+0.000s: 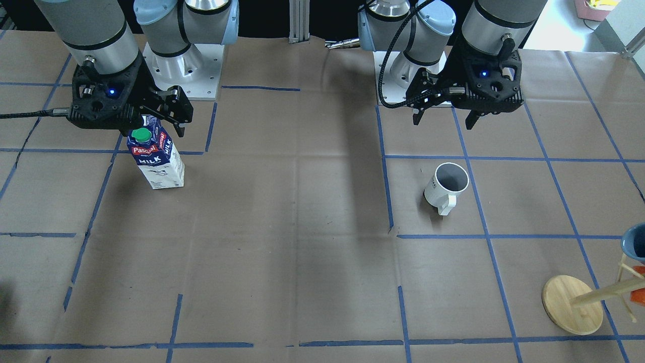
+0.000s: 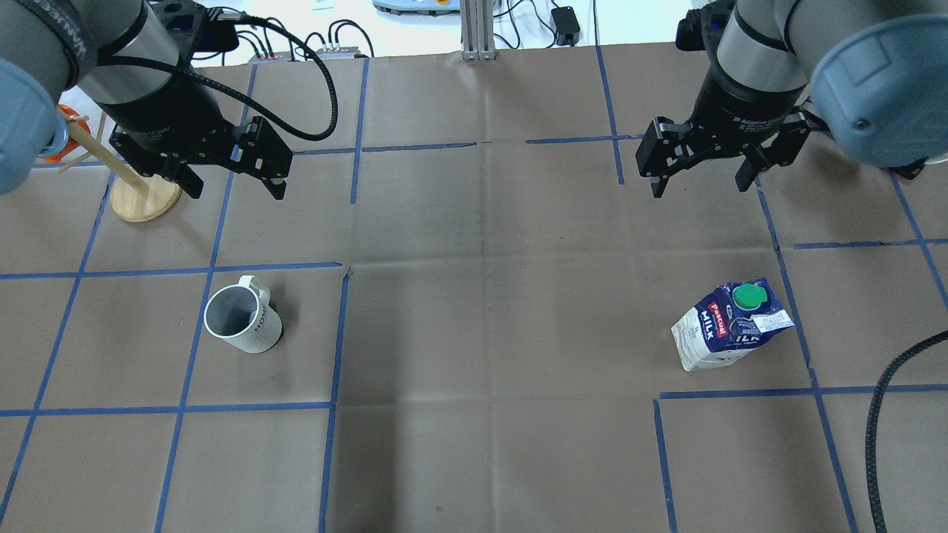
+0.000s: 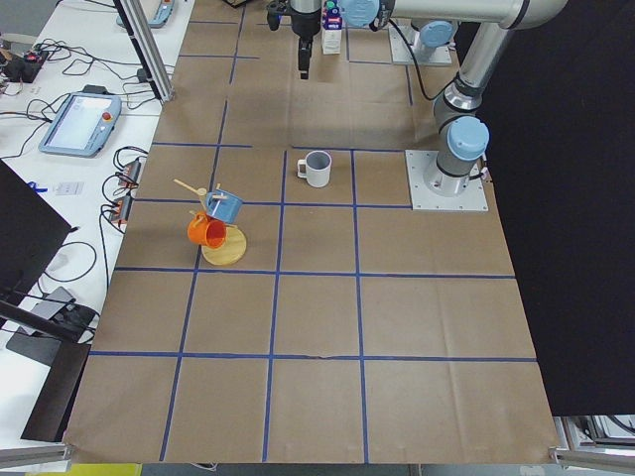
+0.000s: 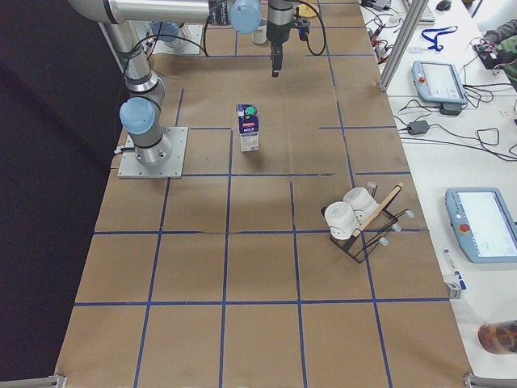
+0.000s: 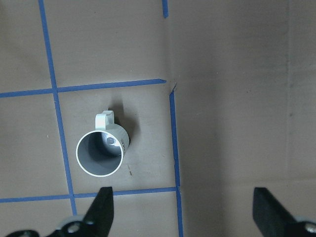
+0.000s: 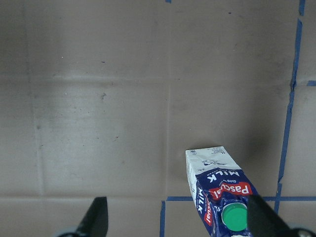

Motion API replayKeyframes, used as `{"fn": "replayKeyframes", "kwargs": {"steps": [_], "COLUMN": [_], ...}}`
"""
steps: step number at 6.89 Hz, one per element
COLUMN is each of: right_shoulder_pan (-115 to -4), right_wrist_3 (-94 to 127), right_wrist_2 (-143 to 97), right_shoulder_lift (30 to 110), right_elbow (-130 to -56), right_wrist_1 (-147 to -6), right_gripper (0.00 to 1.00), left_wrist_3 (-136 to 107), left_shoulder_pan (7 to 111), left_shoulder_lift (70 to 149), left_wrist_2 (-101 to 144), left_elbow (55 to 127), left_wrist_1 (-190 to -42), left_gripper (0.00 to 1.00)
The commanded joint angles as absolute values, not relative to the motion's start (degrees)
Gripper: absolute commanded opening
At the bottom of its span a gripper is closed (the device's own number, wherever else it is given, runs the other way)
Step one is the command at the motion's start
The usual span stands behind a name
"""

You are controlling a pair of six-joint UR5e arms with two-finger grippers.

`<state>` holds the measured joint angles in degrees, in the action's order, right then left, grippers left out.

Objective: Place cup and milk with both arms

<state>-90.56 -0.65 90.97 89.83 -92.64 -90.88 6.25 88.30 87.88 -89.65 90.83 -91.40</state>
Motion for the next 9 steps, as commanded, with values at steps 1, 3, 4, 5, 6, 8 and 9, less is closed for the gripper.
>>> {"fn": "replayKeyframes", "kwargs": {"steps": [1,3,4,5,6,8,9], "right_shoulder_pan": [-90.5,-90.5,-90.5,-90.5,-90.5,-90.5,-90.5], "right_wrist_3": [-0.6,-0.6,-0.6,-0.6,-0.6,-0.6,-0.6], "right_wrist_2": [91.0,91.0,91.0,91.0,91.0,91.0,90.9], "right_shoulder_lift": [89.8,89.8,89.8,89.8,89.8,89.8,89.8], "right_elbow": [-92.6,-92.6,-92.6,-92.6,-92.6,-92.6,-92.6], "right_wrist_1": [-90.9,-90.9,-90.9,-90.9,-90.9,-90.9,-90.9], "right_gripper": [1.00,1.00,1.00,1.00,1.00,1.00,1.00], "left_wrist_3": [8.6,15.8,19.8,24.1,25.0,26.6,26.5], "left_shoulder_pan": [87.7,83.8,78.5,74.7,72.7,69.5,69.4], "left_shoulder_lift": [90.5,92.5,91.8,91.1,90.6,91.8,92.5], "left_wrist_2": [-90.1,-90.3,-90.3,-90.4,-91.2,-91.4,-91.4], "left_elbow": [91.1,95.6,102.1,108.9,113.0,115.5,115.6], "left_wrist_1": [-90.9,-86.8,-80.3,-73.5,-70.7,-69.5,-69.5], "left_gripper": [1.00,1.00,1.00,1.00,1.00,0.99,0.99]}}
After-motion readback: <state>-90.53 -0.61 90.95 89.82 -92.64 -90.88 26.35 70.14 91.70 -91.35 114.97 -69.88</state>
